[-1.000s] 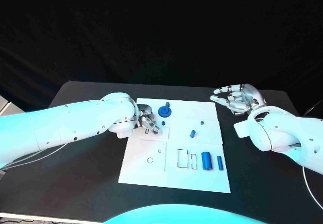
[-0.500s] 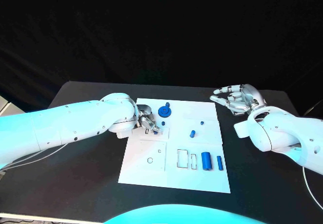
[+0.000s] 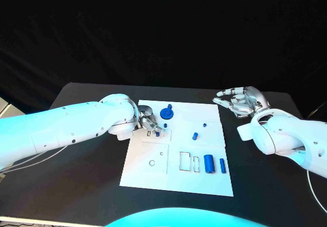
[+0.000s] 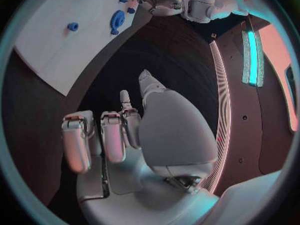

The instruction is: Assemble the parts on the task board

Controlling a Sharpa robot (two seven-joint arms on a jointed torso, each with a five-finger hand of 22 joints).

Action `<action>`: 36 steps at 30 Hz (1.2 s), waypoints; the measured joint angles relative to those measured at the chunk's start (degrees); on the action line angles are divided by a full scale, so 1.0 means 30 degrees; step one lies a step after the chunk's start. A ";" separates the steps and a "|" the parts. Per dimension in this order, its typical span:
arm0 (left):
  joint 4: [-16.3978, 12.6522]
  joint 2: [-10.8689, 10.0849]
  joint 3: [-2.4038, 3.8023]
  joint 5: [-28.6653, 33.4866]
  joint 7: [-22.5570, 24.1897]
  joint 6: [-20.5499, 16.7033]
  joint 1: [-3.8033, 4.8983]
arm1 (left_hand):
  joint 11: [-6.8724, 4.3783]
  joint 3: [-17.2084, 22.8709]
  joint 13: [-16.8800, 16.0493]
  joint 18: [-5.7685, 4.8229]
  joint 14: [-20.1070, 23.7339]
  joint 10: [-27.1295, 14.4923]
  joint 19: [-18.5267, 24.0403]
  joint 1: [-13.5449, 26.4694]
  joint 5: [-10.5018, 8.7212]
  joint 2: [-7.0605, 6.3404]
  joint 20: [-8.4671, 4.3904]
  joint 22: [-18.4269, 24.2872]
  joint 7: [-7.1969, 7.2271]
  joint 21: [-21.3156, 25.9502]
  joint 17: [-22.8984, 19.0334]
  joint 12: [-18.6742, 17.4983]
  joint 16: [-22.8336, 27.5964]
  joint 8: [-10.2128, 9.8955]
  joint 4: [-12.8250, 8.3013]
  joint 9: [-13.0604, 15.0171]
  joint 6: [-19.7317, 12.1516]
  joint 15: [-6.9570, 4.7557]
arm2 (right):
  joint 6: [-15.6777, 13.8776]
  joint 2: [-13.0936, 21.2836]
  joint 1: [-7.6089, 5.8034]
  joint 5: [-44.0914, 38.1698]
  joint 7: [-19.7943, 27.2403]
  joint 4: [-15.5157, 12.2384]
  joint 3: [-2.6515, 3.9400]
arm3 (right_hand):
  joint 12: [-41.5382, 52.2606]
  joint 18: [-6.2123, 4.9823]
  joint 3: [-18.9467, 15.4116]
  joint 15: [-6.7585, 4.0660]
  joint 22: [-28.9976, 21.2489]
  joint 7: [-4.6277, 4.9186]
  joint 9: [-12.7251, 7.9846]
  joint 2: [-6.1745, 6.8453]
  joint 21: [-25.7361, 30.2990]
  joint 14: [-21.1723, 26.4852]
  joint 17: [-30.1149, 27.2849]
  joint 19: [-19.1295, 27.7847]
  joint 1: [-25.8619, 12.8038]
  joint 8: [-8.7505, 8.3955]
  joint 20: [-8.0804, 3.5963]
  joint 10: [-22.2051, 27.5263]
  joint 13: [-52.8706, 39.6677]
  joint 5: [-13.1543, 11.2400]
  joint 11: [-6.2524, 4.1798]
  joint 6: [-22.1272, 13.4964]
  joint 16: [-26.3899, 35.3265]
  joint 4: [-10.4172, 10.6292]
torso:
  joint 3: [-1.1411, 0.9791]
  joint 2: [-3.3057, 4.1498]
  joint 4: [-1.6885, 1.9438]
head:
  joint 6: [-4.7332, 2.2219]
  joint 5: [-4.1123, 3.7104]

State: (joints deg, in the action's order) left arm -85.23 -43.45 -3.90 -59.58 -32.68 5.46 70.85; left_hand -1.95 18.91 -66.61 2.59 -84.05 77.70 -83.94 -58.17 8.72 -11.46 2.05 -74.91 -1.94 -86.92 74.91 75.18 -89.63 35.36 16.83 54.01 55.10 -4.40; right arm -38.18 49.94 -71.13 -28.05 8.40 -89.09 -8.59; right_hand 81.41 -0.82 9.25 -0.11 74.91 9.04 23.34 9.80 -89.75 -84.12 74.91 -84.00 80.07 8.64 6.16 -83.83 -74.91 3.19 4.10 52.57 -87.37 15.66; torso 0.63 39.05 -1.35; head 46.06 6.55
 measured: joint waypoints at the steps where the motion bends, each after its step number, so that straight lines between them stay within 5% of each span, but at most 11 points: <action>1: -0.0080 -0.0038 0.0107 0.0039 0.0000 -0.0031 0.0000 | 0.0000 -0.0207 0.0003 0.0001 0.0000 0.0000 0.0000 0.0080 -0.0211 0.0080 0.0000 0.0001 0.0000 0.0000 -0.0001 0.0000 0.0000 0.0000 0.0003 0.0023 0.0000 0.0001 | 0.0000 0.0000 0.0009 0.0005 0.0001 0.0013 0.0000 | 0.0000 0.0000 -0.0028 0.0000 0.0000 0.0000 0.0000 0.0000 0.0000 -0.0001 0.0000 0.0000 0.0000 0.0000 0.0000 0.0000 0.0000 0.0000 0.0000 0.0000 0.0000 0.0028 | 0.0002 -0.0002 0.0004 | -0.0013 -0.0002; 8: -0.0365 -0.0367 0.0882 0.0208 0.0003 -0.0154 0.0101 | 0.0079 -0.0840 0.0289 0.0000 0.0000 -0.0078 0.0000 0.0008 -0.0572 0.0184 0.0000 0.0001 -0.0071 0.0087 -0.0001 -0.0281 0.0000 0.0000 -0.0010 0.0083 -0.0073 0.0001 | 0.0000 -0.0018 0.0051 0.0032 0.0008 0.0155 0.0000 | 0.0000 0.0001 -0.0053 0.0000 -0.0001 0.0000 -0.0001 0.0000 0.0000 -0.0001 -0.0001 0.0000 0.0000 -0.0001 -0.0001 0.0000 0.0000 0.0000 0.0000 0.0000 0.0000 0.0053 | -0.0015 -0.0031 0.0016 | -0.0114 0.0022; 13: -0.0279 -0.0520 0.1181 0.0460 0.0039 -0.0141 0.0389 | 0.0415 -0.1594 0.1322 0.0000 0.0004 -0.1048 0.0372 -0.0632 -0.0572 0.0630 0.0149 0.0001 -0.0430 0.0588 -0.0001 -0.1054 0.0071 -0.0681 -0.0020 -0.0035 -0.1074 0.0091 | -0.0001 -0.0047 0.0072 0.0052 0.0014 0.0252 0.0000 | 0.0000 0.0001 -0.0052 0.0000 -0.0002 0.0000 -0.0002 0.0001 0.0000 0.0000 0.0003 0.0000 0.0000 0.0000 0.0000 -0.0001 0.0001 0.0000 0.0000 0.0000 0.0000 0.0053 | -0.0029 -0.0038 0.0002 | -0.0233 0.0084; 17: 0.0561 -0.0445 0.1304 0.0770 0.0143 -0.0062 0.0844 | 0.0965 -0.2057 0.2994 -0.0003 0.0010 -0.2471 0.1030 -0.1747 -0.0396 0.0931 0.0549 0.0001 -0.1063 0.1050 -0.0002 -0.2272 0.0371 -0.1783 -0.0013 -0.0858 -0.2110 0.0617 | -0.0001 -0.0067 0.0078 0.0066 0.0017 0.0359 0.0000 | 0.0000 -0.0001 -0.0052 0.0000 -0.0002 0.0000 -0.0002 -0.0002 0.0000 0.0000 0.0015 0.0000 -0.0002 -0.0001 0.0000 0.0000 0.0000 0.0000 0.0000 0.0000 0.0052 0.0052 | -0.0031 -0.0020 -0.0011 | -0.0324 0.0132; 21: 0.1829 -0.0149 0.1343 0.1036 0.0273 0.0127 0.1137 | 0.1197 -0.2062 0.3353 -0.0002 0.0044 -0.2703 0.1164 -0.2031 -0.0395 0.1054 0.0682 0.0001 -0.1216 0.1169 -0.0002 -0.2429 0.0371 -0.2142 -0.0028 -0.1302 -0.2265 0.0666 | 0.0000 -0.0064 0.0085 0.0084 0.0018 0.0448 0.0000 | 0.0000 0.0000 -0.0052 0.0000 -0.0002 0.0000 -0.0004 -0.0078 0.0000 0.0000 0.0014 0.0000 -0.0078 -0.0001 0.0000 -0.0001 0.0000 0.0000 0.0000 0.0000 0.0074 0.0051 | -0.0033 0.0004 -0.0004 | -0.0428 0.0157; 36: 0.5891 0.1864 0.1233 0.0563 0.0622 0.1432 0.1274 | 0.1196 -0.2165 0.3345 -0.0001 0.0004 -0.2702 0.1163 -0.2201 -0.0395 0.1183 0.0683 0.0001 -0.1221 0.1170 -0.0003 -0.2429 0.0371 -0.2216 -0.0026 -0.1540 -0.2260 0.0761 | 0.0002 -0.0053 0.0090 0.0113 0.0018 0.0458 0.0000 | 0.0000 0.0000 -0.0051 0.0000 0.0013 -0.0069 0.0011 -0.0077 0.0000 0.0000 0.0010 0.0000 -0.0077 -0.0001 0.0000 -0.0001 0.0001 0.0000 0.0000 -0.0069 0.0074 0.0051 | -0.0022 0.0073 -0.0037 | -0.0533 0.0284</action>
State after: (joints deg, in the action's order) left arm -67.55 -37.86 -0.20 -57.89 -30.81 9.76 74.67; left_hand 1.64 12.41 -56.58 2.59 -84.04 69.60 -80.45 -64.77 7.53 -7.92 4.10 -74.90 -5.61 -83.41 74.90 67.89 -88.52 28.72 16.76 49.39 48.32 -2.12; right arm -38.18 49.78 -70.86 -27.71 8.46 -87.72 -8.59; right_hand 81.41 -0.82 9.10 -0.11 74.95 8.83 23.37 9.57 -89.75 -84.12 74.94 -84.00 79.84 8.64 6.16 -83.83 -74.90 3.19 4.10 52.37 -87.15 15.81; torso 0.57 39.27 -1.46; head 44.46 7.40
